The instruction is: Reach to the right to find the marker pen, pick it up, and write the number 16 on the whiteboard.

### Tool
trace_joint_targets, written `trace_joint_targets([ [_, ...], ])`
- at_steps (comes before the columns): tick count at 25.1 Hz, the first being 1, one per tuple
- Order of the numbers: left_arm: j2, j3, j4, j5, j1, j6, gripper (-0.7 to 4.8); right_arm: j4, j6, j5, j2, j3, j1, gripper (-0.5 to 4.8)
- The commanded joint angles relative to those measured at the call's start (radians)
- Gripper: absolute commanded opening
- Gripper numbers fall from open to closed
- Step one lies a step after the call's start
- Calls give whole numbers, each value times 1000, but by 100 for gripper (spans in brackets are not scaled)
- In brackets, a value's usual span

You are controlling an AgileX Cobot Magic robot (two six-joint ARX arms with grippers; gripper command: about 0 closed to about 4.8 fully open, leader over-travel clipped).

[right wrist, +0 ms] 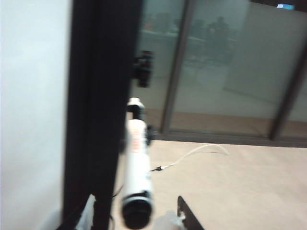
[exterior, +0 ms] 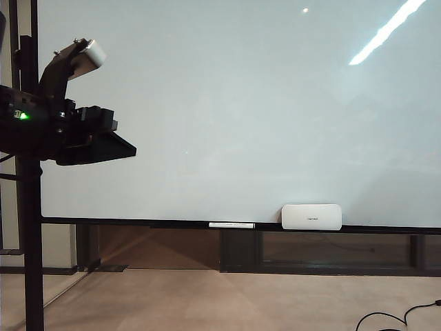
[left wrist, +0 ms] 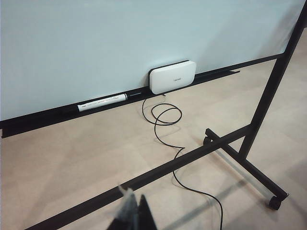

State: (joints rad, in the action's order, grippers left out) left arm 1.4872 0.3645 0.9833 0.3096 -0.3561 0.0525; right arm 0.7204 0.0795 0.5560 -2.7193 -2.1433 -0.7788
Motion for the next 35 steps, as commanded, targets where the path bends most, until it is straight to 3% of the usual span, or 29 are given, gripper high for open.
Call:
trace_joint_targets([
  [1,-3,3,11,-3,0,3,-2,39,0,-27,5,-8,0,217],
  [35,-3,9,-3,5,0,4,-2,13,2,-68,-59,-95,30,216],
])
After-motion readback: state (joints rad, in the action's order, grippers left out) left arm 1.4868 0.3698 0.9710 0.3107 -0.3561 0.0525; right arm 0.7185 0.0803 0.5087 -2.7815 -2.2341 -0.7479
